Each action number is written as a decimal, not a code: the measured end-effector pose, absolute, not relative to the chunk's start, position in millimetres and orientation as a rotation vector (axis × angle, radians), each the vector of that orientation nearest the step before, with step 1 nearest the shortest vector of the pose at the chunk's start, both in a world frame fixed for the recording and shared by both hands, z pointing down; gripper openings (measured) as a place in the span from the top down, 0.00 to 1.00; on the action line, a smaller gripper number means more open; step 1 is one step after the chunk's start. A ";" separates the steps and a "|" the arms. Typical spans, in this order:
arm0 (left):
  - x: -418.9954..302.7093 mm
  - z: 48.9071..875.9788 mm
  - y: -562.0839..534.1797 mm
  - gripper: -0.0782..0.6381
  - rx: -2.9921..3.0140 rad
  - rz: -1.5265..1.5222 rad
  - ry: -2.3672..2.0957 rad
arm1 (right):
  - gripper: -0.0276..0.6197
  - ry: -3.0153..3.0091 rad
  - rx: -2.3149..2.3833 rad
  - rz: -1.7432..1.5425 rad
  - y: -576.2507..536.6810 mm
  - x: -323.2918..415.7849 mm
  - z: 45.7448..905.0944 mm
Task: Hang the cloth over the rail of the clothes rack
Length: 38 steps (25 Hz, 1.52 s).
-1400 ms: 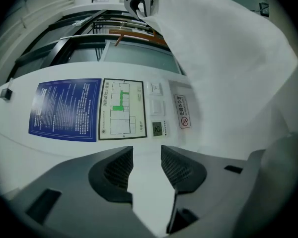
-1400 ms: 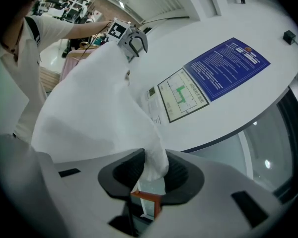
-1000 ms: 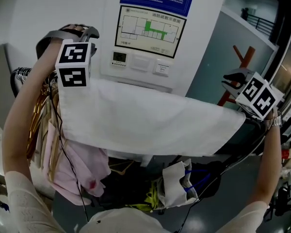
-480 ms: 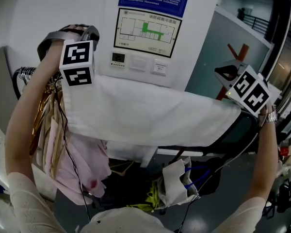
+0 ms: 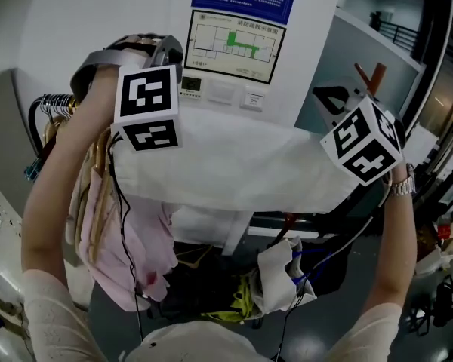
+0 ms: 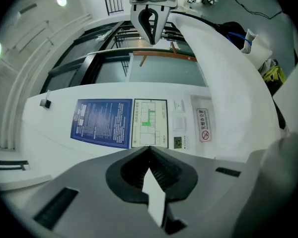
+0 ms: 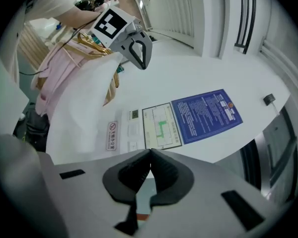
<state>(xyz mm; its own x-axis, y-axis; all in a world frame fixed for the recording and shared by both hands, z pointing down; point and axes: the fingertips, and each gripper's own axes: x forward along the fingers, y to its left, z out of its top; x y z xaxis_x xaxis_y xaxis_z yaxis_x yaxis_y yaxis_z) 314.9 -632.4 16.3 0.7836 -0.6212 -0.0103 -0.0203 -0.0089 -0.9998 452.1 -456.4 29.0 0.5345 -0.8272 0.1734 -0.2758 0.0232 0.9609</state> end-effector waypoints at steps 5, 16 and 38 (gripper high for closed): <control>276.1 10.4 -587.0 0.87 -1.586 -0.271 0.693 | 0.93 -0.901 1.732 -0.807 -451.4 393.0 15.7; 203.3 61.5 -496.4 0.87 -1.917 0.315 0.788 | 0.93 -0.929 2.150 -1.093 -397.1 295.2 78.9; 173.3 393.1 -421.0 0.87 -2.916 0.149 0.965 | 0.93 -1.724 2.649 -0.127 -325.1 273.1 388.8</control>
